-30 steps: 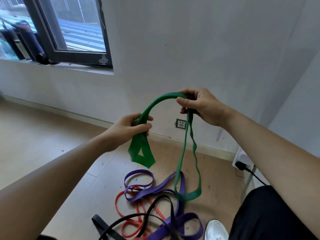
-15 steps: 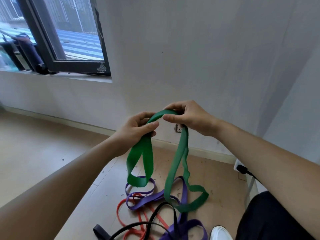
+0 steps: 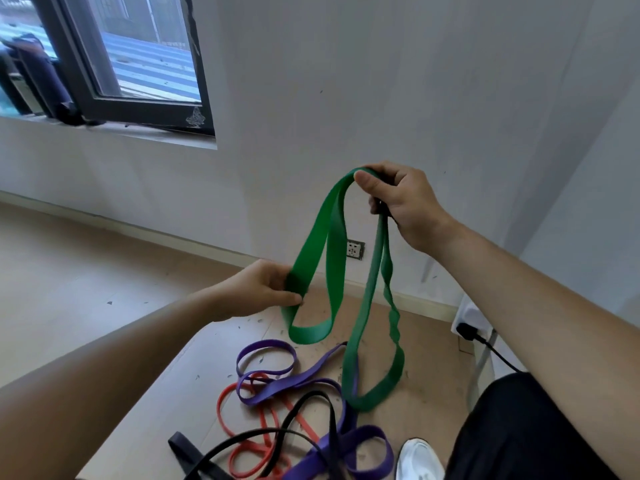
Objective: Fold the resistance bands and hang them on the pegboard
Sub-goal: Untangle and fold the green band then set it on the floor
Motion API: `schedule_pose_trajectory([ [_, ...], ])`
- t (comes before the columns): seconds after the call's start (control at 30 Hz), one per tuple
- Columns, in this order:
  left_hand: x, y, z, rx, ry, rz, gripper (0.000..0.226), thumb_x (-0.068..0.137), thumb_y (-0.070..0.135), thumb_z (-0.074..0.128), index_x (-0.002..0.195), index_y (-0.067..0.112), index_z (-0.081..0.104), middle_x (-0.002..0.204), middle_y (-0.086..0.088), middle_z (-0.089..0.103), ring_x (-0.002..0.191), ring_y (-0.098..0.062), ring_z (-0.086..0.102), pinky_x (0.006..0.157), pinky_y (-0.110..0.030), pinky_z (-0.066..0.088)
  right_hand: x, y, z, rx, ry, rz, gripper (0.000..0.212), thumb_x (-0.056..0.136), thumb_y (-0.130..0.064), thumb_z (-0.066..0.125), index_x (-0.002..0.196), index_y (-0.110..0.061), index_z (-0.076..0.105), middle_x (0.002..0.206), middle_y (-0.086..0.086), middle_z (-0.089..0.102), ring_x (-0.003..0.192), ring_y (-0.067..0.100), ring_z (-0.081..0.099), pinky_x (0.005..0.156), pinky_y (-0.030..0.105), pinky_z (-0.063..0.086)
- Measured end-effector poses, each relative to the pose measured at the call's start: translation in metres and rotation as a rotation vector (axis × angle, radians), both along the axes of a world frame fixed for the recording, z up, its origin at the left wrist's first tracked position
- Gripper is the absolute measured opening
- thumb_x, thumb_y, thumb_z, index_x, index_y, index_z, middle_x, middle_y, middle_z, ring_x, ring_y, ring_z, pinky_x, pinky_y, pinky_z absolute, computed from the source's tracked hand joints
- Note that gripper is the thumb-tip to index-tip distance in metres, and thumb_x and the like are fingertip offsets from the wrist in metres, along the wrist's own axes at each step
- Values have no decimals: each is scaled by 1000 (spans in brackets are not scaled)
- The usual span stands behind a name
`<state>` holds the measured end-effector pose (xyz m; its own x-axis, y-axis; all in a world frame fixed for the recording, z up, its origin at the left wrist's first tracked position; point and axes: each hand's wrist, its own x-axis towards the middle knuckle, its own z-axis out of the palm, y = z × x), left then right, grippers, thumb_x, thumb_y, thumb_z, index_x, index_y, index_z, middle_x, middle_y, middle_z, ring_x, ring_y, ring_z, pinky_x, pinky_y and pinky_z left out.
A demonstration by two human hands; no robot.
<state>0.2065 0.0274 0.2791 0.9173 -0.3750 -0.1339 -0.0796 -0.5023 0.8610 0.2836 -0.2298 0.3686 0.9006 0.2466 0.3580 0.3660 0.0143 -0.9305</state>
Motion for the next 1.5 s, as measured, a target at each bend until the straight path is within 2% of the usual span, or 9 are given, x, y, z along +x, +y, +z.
schedule_pose_trajectory([
  [0.37, -1, 18, -9, 74, 33, 7, 48, 87, -1, 75, 129, 19, 65, 111, 0, 77, 104, -17, 74, 93, -38, 60, 24, -38, -26, -66, 124, -182, 21, 92, -19, 74, 99, 0, 71, 67, 0, 52, 54, 14, 46, 57, 25, 45],
  [0.53, 2, 20, 2, -35, -106, 377, 21, 88, 10, 77, 106, 17, 69, 101, -11, 71, 87, -25, 74, 66, -27, 60, 28, -46, -37, -159, 149, -189, 27, 91, -20, 75, 102, 4, 71, 76, 6, 51, 59, 17, 45, 60, 29, 45],
  [0.67, 8, 24, 9, -85, -165, 549, 20, 94, 5, 68, 112, 12, 65, 112, -9, 64, 87, -26, 71, 55, -19, 56, 30, -50, -41, -187, 175, -201, 30, 91, -21, 76, 103, 6, 70, 75, 6, 50, 59, 18, 45, 60, 29, 44],
  [0.83, 4, 36, 16, -118, 31, 429, 31, 95, 4, 67, 124, 13, 64, 112, -14, 71, 88, -27, 72, 67, -25, 60, 32, -51, -45, -280, 226, -186, 30, 91, -22, 75, 104, 5, 70, 71, 3, 51, 60, 18, 48, 64, 31, 47],
  [0.97, 3, 48, 19, -146, 18, 402, 33, 89, 12, 74, 122, 10, 67, 112, -16, 68, 94, -23, 72, 72, -25, 60, 31, -50, -44, -298, 234, -185, 25, 92, -25, 74, 98, -1, 71, 70, 4, 51, 61, 19, 50, 66, 33, 49],
  [1.17, 4, 62, 9, 213, -36, 352, 33, 89, 16, 76, 121, 16, 66, 109, -4, 69, 98, -20, 68, 69, -23, 52, 25, -43, -43, -336, 189, -63, 22, 91, -19, 74, 104, 0, 72, 70, 1, 53, 63, 19, 50, 63, 29, 47],
  [1.3, 6, 65, -2, 392, 21, 265, 43, 89, 26, 77, 129, 15, 65, 113, 2, 70, 105, -12, 66, 89, -27, 54, 14, -26, -34, -355, 116, 44, 21, 90, -18, 75, 106, -4, 73, 76, 3, 59, 68, 17, 53, 65, 27, 49],
  [1.4, 5, 55, 7, 279, -50, 260, 43, 90, 30, 76, 129, 18, 65, 115, 4, 70, 110, -12, 65, 92, -26, 52, 4, -9, -28, -383, 81, 141, 23, 89, -17, 76, 109, -6, 73, 89, 14, 64, 79, 20, 58, 71, 33, 53],
  [1.5, 3, 34, 21, 123, -133, 235, 41, 93, 34, 71, 132, 22, 63, 118, 6, 69, 112, -8, 64, 92, -25, 52, -2, 5, -28, -446, 67, 188, 23, 86, -16, 79, 108, -13, 73, 104, 26, 70, 86, 28, 63, 85, 53, 56],
])
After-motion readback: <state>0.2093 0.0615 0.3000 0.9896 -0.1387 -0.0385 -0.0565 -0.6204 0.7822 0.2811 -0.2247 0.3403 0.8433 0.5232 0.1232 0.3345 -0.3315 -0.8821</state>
